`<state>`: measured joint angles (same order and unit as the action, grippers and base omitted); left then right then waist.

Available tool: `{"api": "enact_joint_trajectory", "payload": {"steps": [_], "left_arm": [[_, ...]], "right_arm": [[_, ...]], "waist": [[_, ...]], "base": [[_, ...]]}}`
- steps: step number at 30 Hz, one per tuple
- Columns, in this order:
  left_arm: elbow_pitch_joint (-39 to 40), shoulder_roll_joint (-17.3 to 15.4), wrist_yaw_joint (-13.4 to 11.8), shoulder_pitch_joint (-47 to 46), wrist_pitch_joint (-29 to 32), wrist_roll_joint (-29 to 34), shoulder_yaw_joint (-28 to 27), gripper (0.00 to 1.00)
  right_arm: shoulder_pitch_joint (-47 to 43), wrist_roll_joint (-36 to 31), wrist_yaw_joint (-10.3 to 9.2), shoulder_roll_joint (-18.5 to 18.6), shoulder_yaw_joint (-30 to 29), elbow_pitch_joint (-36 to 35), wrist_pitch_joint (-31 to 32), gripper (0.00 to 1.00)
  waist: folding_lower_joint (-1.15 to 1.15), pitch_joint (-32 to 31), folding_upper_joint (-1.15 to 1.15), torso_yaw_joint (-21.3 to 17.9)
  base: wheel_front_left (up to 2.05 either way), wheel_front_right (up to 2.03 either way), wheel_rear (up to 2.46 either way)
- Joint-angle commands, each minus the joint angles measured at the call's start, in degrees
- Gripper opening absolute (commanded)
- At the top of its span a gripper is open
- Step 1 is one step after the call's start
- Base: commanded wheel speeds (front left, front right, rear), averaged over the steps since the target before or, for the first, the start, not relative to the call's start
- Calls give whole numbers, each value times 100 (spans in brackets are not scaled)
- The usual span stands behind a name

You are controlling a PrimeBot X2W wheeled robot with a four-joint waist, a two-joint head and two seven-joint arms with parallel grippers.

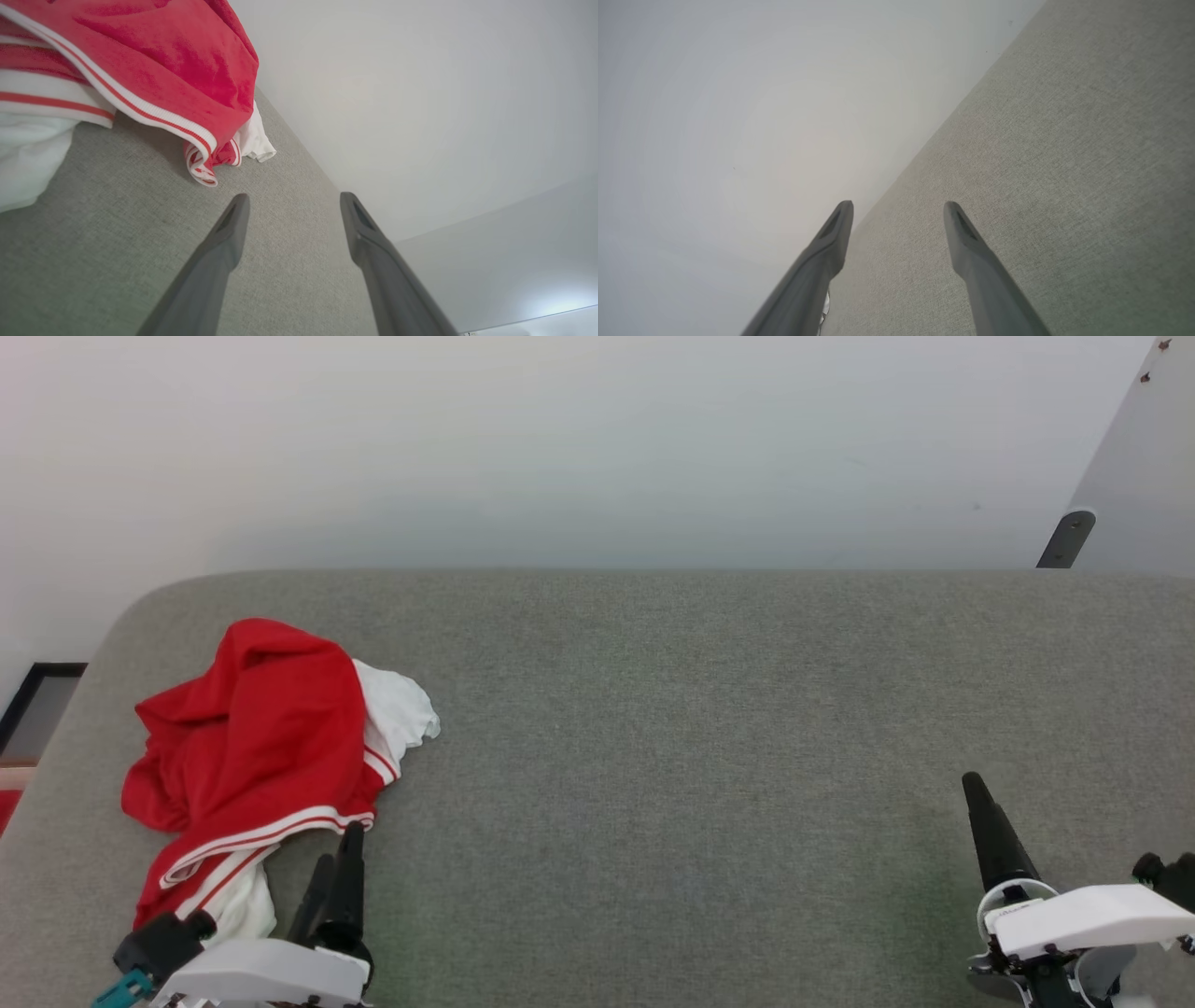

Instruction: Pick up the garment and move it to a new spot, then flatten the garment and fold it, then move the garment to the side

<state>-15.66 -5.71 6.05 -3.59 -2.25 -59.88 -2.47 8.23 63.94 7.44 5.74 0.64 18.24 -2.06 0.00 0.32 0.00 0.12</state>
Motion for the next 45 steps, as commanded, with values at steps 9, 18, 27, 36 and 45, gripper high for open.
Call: {"api": "enact_joint_trajectory", "payload": {"steps": [9, 18, 27, 36, 45], "left_arm": [[122, -73, -9, -119, -207, 969, 19, 100], [188, -79, -14, -108, -371, 1751, 14, 100], [198, -93, 11, -58, -522, 2420, 10, 100], [157, -96, 9, -30, -660, 3062, 37, 100], [128, -93, 48, -65, -795, 3529, 14, 100]], "right_arm": [[234, -1207, 3, 34, 17, -19, -227, 100], [262, -2258, 4, -20, -108, -23, -389, 100], [293, -3216, 4, -93, -194, 38, -540, 100], [318, -3918, 5, -172, -266, 100, -681, 100], [370, -4268, 5, -204, -303, 150, -813, 100]], "waist": [[0, -1, 0, 3], [0, 5, 0, 13], [0, 0, 0, 0], [0, -9, 0, 3], [0, -2, 0, 9]], "base": [[0, 0, 0], [0, 0, 0], [0, 0, 0], [0, 0, 0], [0, 0, 0]]}}
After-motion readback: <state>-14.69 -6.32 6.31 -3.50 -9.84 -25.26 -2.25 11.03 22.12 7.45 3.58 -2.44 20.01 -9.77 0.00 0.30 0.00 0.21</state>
